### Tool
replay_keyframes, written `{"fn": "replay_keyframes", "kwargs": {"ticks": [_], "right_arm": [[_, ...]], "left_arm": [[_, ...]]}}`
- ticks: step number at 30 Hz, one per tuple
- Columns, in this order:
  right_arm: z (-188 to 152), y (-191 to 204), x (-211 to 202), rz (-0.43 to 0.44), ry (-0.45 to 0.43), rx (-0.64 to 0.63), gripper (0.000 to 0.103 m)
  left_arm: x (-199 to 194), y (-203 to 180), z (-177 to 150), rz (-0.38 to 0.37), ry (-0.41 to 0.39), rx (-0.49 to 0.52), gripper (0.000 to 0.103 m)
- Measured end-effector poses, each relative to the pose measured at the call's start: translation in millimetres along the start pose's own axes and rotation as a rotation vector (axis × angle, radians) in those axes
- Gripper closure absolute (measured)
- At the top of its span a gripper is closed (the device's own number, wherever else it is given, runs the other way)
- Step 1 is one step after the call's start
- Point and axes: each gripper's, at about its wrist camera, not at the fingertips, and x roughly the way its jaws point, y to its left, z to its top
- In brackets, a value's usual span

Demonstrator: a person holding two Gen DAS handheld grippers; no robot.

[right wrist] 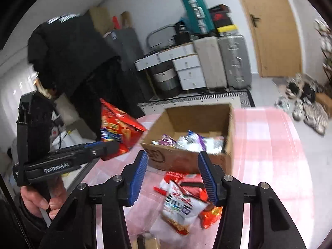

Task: Organize snacks
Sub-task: 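Lift the red bag and cracker pack and carry them over the box with both tools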

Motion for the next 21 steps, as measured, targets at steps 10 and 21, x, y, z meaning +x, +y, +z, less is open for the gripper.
{"fn": "replay_keyframes", "kwargs": {"ticks": [10, 21], "right_arm": [[-107.4, 11.3, 4.5, 0.08, 0.223, 0.026, 0.028], [-147.7, 63.9, 35.5, -0.027, 0.358, -0.176, 0.025]], "left_arm": [[5.4, 14.0, -3.5, 0.018, -0.002, -0.015, 0.086], [-12.0, 9.9, -3.3, 0.013, -0.027, -0.018, 0.086]]}}
